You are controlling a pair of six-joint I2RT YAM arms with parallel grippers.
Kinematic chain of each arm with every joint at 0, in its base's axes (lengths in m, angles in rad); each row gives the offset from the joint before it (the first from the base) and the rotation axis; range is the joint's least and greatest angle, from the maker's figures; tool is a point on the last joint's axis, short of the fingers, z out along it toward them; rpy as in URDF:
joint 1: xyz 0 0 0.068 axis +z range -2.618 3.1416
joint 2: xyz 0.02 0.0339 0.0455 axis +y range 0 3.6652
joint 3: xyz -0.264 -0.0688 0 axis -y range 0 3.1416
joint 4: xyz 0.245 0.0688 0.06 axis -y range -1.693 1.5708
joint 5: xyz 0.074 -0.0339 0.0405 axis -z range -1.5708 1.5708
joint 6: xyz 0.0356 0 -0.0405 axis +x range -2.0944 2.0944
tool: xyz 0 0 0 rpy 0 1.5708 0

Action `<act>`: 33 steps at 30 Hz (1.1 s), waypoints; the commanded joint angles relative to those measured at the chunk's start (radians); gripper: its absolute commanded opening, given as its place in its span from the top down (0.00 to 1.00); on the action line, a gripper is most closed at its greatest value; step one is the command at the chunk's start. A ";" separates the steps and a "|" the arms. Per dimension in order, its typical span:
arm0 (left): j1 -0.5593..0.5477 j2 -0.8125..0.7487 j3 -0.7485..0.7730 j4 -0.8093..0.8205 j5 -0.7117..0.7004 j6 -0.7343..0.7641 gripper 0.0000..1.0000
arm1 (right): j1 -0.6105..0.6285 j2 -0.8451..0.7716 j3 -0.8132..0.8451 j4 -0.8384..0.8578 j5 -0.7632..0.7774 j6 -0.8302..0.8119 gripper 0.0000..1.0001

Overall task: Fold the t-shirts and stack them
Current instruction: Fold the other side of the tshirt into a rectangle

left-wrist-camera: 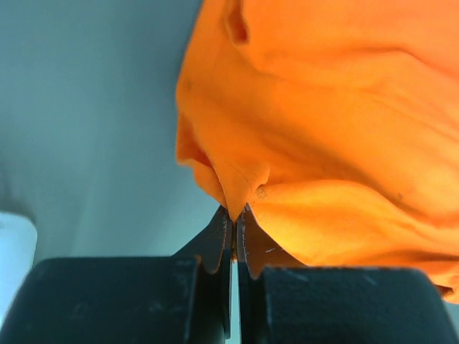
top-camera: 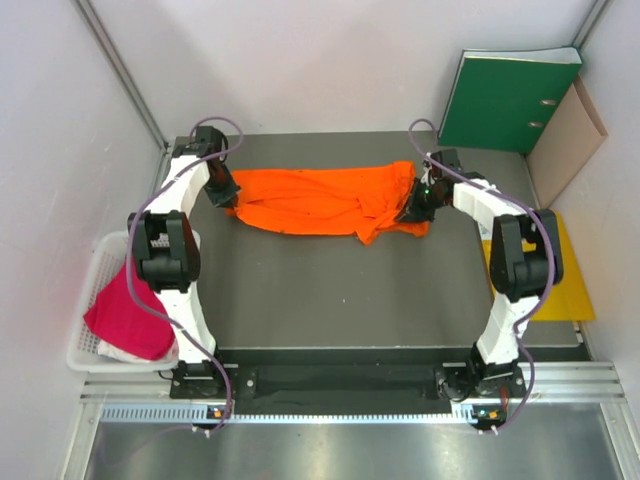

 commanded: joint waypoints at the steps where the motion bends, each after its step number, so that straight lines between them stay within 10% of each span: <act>1: 0.033 0.082 0.083 -0.044 0.012 -0.033 1.00 | -0.028 0.087 0.125 0.038 -0.029 -0.002 0.94; 6: 0.035 0.149 0.124 -0.064 0.049 -0.036 1.00 | -0.036 0.104 0.176 0.059 -0.019 0.003 0.32; 9: 0.035 0.156 0.113 -0.061 0.056 -0.039 1.00 | -0.035 0.006 0.129 0.076 -0.011 -0.007 0.13; 20: 0.035 0.143 0.081 -0.036 0.075 -0.027 1.00 | -0.030 -0.137 -0.125 0.171 -0.137 0.022 0.34; 33: 0.035 0.137 0.050 -0.027 0.075 -0.011 1.00 | 0.063 -0.030 -0.205 0.303 -0.221 0.145 0.32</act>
